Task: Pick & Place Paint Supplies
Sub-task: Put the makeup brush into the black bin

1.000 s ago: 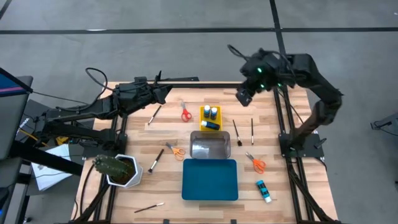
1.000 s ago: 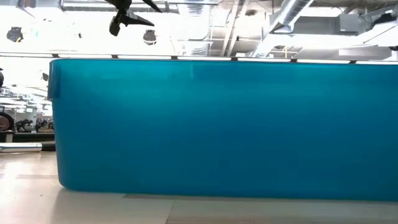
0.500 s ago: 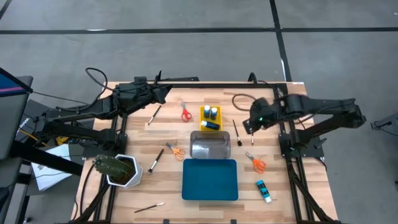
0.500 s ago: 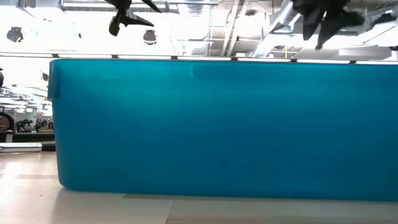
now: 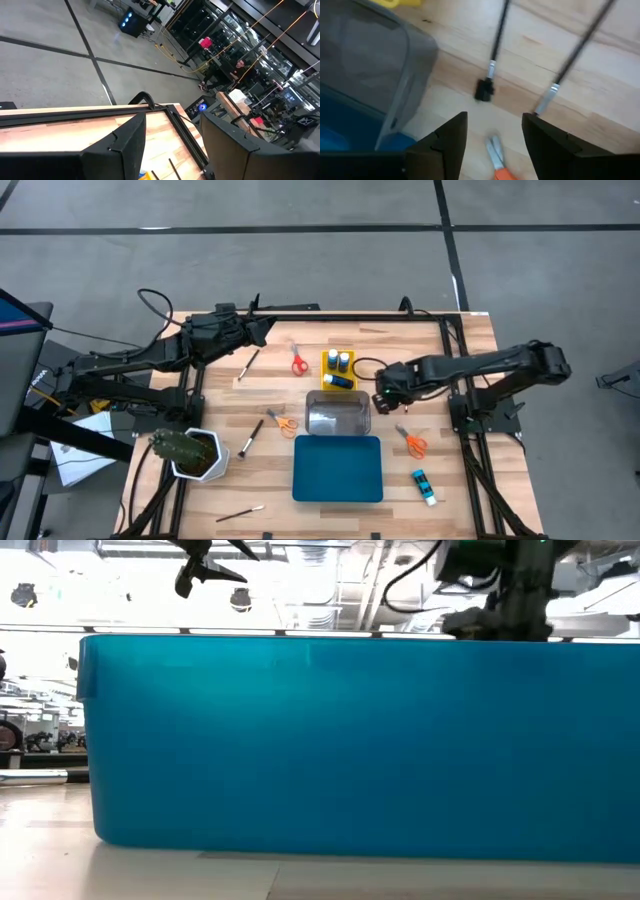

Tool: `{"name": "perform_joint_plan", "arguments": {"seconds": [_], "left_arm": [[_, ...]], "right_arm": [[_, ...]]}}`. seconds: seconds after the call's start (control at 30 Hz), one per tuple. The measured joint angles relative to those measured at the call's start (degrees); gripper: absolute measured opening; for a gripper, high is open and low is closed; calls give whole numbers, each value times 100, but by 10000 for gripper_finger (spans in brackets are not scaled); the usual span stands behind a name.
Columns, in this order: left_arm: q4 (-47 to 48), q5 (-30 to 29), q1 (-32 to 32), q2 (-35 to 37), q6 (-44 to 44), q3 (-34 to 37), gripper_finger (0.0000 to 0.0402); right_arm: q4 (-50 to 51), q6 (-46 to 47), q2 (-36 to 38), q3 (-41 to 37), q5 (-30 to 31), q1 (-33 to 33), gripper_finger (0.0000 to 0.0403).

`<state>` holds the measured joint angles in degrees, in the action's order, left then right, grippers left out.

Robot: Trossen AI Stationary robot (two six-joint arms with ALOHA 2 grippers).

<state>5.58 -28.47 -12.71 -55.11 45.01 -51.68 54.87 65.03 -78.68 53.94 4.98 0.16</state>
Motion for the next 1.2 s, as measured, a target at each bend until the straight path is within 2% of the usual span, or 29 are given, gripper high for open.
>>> {"name": "perform_joint_plan", "arguments": {"seconds": [0.43, 0.67, 1.2], "left_arm": [[-2, 0, 0, -2, 22, 0, 181], [-3, 0, 0, -2, 24, 0, 181], [-56, -7, 0, -2, 85, 0, 181]], "right_arm": [[-1274, -20, -635, -761, -313, 0, 149], [-1653, -9, -805, -1047, -333, 3, 154], [-2039, -203, -1160, -1024, -333, -70, 162]]}}
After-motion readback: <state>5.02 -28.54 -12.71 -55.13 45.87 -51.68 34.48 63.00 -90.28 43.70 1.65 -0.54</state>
